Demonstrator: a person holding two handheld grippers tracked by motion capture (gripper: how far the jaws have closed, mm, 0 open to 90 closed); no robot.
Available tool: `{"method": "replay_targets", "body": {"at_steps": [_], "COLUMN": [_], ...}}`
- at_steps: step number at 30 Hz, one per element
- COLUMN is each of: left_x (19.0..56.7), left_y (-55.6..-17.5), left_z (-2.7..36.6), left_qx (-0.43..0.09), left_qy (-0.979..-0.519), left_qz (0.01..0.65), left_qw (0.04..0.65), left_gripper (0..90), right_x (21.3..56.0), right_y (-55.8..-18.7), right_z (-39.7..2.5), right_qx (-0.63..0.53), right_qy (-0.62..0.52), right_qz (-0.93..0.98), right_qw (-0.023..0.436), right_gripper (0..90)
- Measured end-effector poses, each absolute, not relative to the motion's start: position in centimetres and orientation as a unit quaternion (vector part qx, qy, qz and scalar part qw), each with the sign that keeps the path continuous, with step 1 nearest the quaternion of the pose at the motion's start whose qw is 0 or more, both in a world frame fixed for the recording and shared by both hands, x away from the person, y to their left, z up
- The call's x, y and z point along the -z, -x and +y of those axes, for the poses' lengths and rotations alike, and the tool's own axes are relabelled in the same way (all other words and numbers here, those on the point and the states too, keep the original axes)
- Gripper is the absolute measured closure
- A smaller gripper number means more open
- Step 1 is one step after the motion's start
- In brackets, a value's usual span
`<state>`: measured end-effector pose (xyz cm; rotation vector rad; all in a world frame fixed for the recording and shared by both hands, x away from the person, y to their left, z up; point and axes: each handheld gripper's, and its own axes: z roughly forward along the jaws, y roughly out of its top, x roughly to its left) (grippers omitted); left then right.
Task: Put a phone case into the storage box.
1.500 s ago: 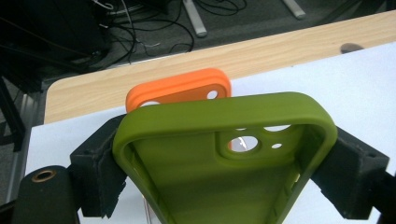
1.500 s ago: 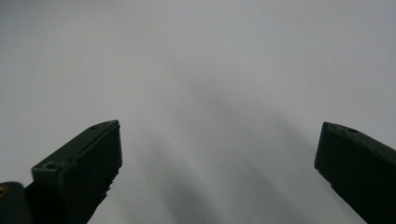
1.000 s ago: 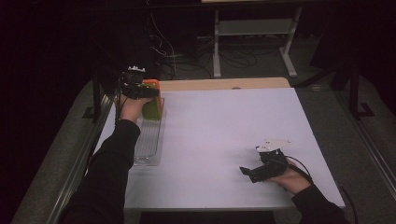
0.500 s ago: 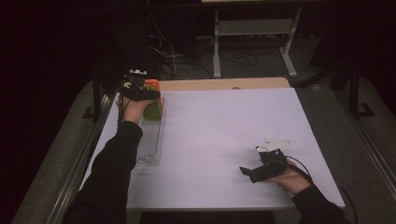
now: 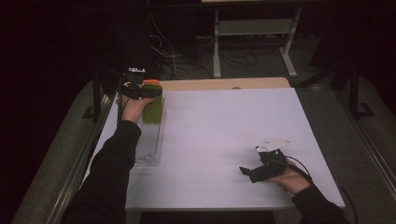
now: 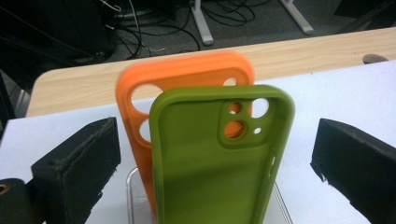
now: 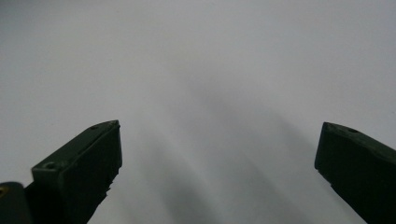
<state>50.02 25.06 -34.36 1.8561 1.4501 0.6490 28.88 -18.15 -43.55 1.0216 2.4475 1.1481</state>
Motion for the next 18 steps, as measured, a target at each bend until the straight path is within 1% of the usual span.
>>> {"method": "replay_targets", "body": {"at_steps": [7,18], "left_x": [33.7,32.0], "left_y": [-49.1,-45.6], "left_z": [25.4,25.1], "left_qx": [-0.223,-0.173], "left_qy": [-0.737,-0.773], "left_qz": [0.538,0.473], "left_qw": [0.343,0.386], "left_gripper": [0.7,0.8], "right_x": [43.5,43.5], "right_y": [-28.8,-28.8], "right_z": [-18.1,-18.0], "right_qx": [-0.394,-0.394], "right_qy": [-0.353,-0.349], "right_qz": [0.839,0.841], "right_qw": [0.124,0.126], "right_gripper": [0.0,0.0]}}
